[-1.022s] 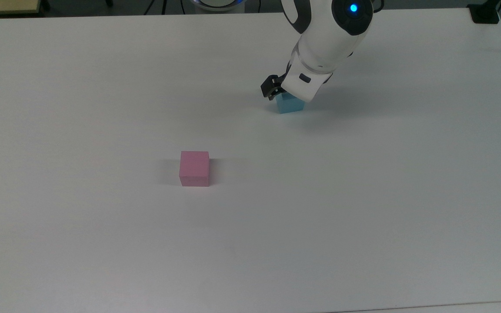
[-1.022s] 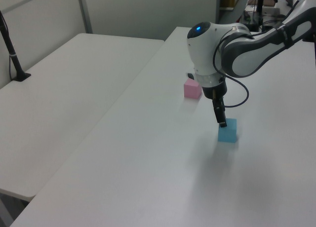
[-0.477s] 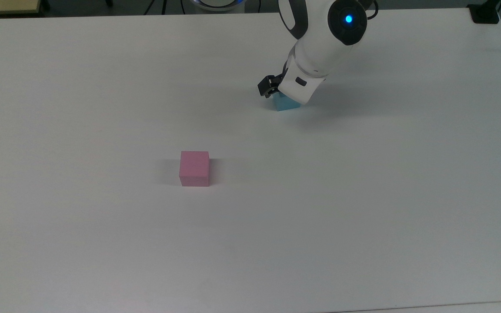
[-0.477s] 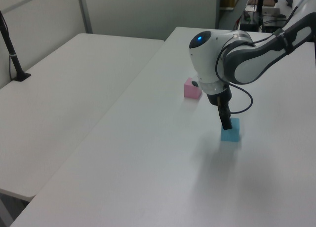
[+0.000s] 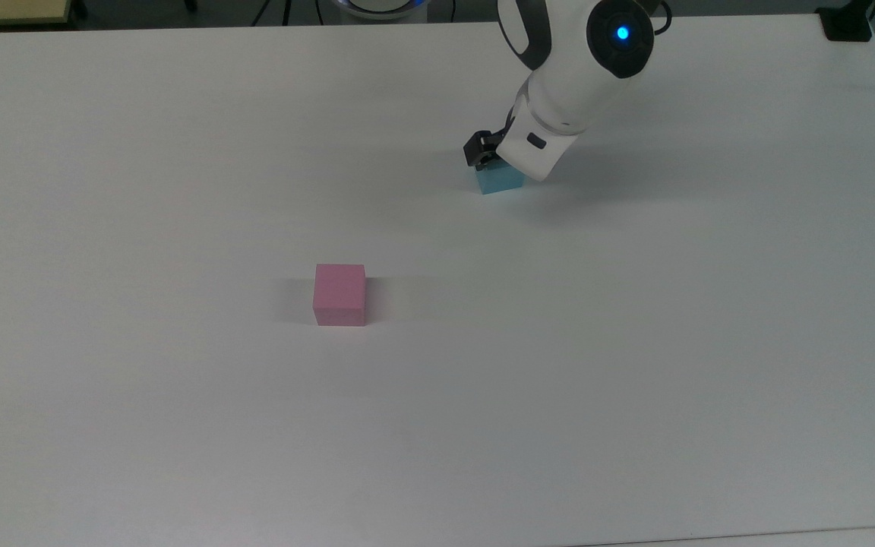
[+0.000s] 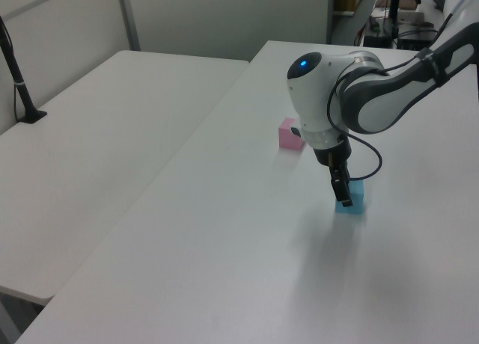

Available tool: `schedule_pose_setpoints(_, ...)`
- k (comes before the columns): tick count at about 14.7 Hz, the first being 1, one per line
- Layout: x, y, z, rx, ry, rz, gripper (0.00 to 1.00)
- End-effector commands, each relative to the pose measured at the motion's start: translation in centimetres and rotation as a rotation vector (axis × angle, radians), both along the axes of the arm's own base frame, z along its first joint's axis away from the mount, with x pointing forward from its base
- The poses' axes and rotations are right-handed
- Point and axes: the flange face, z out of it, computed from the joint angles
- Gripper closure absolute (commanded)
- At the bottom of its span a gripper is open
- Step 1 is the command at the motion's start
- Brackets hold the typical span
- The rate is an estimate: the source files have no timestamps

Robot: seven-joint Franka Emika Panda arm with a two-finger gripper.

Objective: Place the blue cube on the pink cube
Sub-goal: 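Close the gripper around the light-blue cube, then lift the light-blue cube and carry it over the pink cube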

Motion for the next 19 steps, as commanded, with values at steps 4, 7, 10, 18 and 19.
schedule_pose_setpoints(4,-0.8,0.6,-1.8,0.014,-0.006,-0.009,0.95)
schedule_pose_setpoints(7,0.4,-2.5,2.8,0.042,-0.012,0.028,1.0)
schedule_pose_setpoints(10,3.7,-6.5,10.0,0.107,-0.066,-0.035,1.0)
schedule_pose_setpoints(18,12.9,-14.0,11.5,0.1,-0.164,-0.175,1.0)
schedule_pose_setpoints(19,13.8,-15.5,11.3,0.088,-0.172,-0.184,1.0)
